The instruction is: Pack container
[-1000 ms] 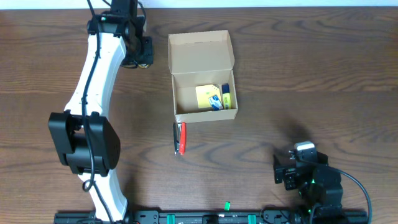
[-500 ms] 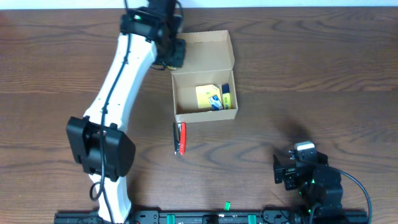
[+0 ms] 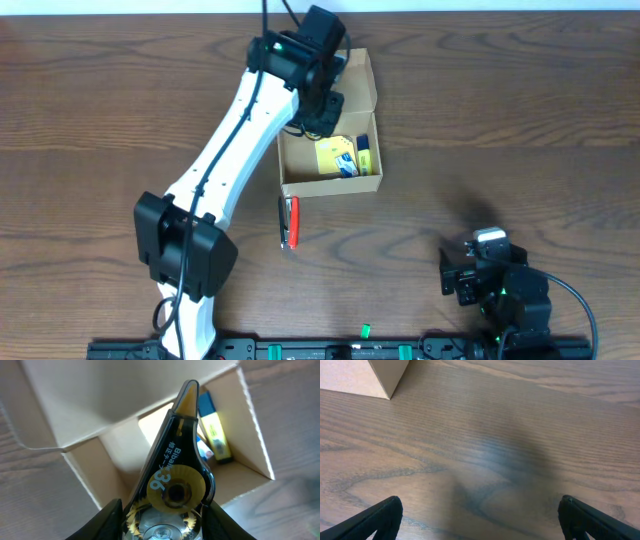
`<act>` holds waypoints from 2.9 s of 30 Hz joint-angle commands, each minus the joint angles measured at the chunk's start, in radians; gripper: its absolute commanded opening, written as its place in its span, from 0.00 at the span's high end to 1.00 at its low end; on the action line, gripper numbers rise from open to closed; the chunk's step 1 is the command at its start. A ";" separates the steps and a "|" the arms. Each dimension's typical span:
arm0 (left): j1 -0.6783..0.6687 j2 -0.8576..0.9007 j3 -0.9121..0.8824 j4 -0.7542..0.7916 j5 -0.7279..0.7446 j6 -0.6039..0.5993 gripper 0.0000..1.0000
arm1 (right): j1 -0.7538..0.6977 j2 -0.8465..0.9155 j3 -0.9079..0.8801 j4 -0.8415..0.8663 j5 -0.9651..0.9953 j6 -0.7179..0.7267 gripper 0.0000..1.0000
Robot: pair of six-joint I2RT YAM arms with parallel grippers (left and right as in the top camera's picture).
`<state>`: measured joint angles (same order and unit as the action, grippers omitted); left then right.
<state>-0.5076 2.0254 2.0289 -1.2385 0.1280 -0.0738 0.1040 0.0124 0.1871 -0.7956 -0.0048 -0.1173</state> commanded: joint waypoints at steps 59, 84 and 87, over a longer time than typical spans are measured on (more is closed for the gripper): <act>-0.014 0.093 -0.207 0.147 0.022 -0.118 0.26 | -0.005 -0.007 -0.011 -0.004 -0.003 -0.011 0.01; -0.011 -0.219 -0.146 -0.142 -0.005 -0.243 0.04 | -0.005 -0.007 -0.011 -0.004 -0.003 -0.011 0.01; -0.030 -0.251 -0.217 -0.144 -0.006 -0.256 0.04 | -0.005 -0.007 -0.011 -0.004 -0.003 -0.011 0.01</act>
<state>-0.5205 1.8034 1.8698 -1.3762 0.1310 -0.2962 0.1040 0.0124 0.1871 -0.7952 -0.0044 -0.1173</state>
